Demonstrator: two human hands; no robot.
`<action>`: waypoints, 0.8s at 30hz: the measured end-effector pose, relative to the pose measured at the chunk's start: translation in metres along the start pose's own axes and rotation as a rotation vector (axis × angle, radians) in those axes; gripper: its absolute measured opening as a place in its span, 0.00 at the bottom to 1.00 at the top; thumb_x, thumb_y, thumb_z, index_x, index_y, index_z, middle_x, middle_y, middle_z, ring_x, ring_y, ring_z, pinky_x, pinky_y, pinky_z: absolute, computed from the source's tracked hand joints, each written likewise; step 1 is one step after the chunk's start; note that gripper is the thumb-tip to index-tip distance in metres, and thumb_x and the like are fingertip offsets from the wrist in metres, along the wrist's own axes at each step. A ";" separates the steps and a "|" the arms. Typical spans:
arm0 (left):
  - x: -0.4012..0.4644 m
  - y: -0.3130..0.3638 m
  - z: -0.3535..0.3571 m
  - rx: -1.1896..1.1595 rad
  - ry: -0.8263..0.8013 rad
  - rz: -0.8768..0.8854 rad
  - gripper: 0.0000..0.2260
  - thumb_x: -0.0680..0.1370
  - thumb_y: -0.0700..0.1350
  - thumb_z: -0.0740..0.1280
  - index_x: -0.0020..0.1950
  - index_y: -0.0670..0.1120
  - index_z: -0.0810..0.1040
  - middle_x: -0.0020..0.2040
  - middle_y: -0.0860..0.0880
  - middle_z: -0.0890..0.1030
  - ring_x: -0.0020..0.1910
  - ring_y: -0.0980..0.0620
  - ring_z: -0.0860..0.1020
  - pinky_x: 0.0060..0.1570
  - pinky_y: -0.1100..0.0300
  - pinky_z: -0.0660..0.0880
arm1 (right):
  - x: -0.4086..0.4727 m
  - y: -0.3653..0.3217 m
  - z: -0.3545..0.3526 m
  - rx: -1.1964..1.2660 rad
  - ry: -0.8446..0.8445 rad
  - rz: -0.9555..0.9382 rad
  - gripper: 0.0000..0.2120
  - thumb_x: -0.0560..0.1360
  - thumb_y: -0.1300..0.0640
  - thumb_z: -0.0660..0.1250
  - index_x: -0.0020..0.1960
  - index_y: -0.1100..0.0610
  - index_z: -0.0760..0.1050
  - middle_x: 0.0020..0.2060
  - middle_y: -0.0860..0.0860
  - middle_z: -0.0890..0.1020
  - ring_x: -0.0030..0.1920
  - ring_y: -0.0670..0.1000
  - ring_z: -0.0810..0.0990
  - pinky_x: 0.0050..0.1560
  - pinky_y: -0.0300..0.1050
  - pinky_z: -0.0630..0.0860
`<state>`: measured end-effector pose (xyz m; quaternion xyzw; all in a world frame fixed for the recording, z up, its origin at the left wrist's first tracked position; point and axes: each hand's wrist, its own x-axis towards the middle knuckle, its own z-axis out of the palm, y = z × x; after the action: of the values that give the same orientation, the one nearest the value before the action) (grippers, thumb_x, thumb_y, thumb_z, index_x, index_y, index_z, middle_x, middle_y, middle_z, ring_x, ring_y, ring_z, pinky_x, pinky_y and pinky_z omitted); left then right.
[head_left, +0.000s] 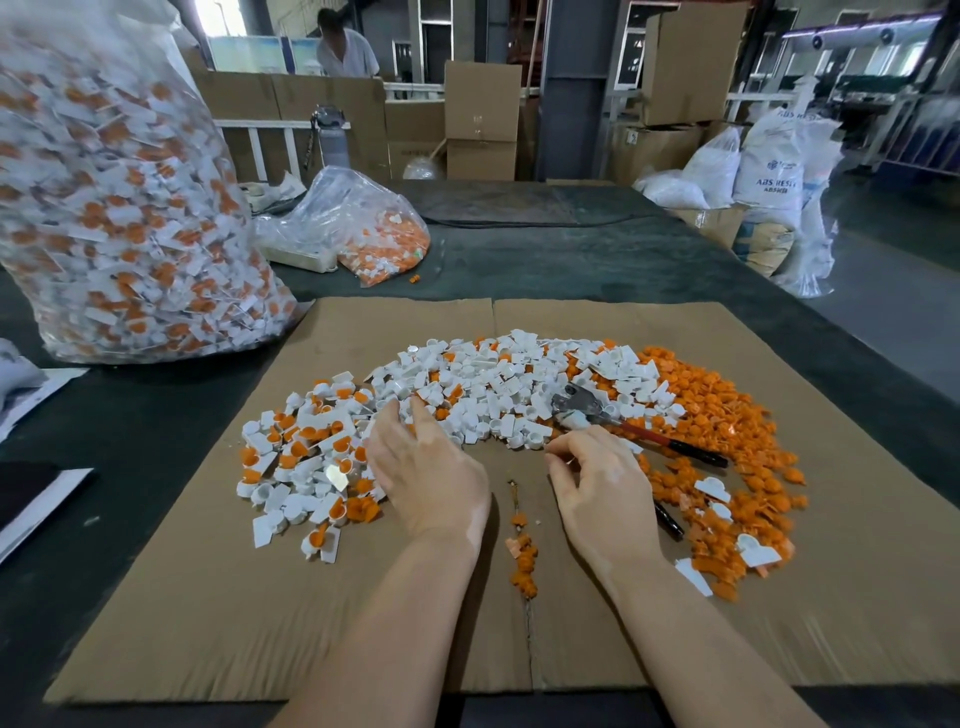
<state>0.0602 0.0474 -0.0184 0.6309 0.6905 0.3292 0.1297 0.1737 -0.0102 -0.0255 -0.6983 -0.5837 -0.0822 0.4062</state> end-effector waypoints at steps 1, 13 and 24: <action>0.000 0.000 0.001 0.024 0.015 0.047 0.25 0.79 0.39 0.61 0.75 0.46 0.59 0.74 0.44 0.56 0.74 0.45 0.48 0.74 0.49 0.46 | 0.001 -0.001 -0.001 0.002 0.000 -0.008 0.02 0.70 0.66 0.71 0.41 0.60 0.80 0.37 0.51 0.80 0.40 0.50 0.77 0.41 0.36 0.67; 0.003 0.002 0.019 0.144 -0.216 0.627 0.24 0.78 0.35 0.57 0.73 0.50 0.63 0.73 0.50 0.63 0.68 0.48 0.59 0.66 0.58 0.57 | 0.024 0.028 -0.041 -0.582 -0.166 0.368 0.07 0.78 0.58 0.61 0.46 0.53 0.77 0.43 0.49 0.78 0.49 0.52 0.73 0.51 0.50 0.63; 0.005 0.002 0.017 -0.070 -0.233 0.515 0.11 0.81 0.38 0.58 0.60 0.45 0.75 0.55 0.48 0.73 0.56 0.50 0.70 0.50 0.64 0.67 | 0.034 0.033 -0.042 -0.487 -0.278 0.383 0.06 0.76 0.59 0.66 0.52 0.56 0.77 0.47 0.52 0.80 0.48 0.52 0.78 0.51 0.47 0.76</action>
<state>0.0706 0.0572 -0.0288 0.8143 0.4761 0.3002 0.1418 0.2279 -0.0119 0.0064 -0.8762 -0.4552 -0.0452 0.1520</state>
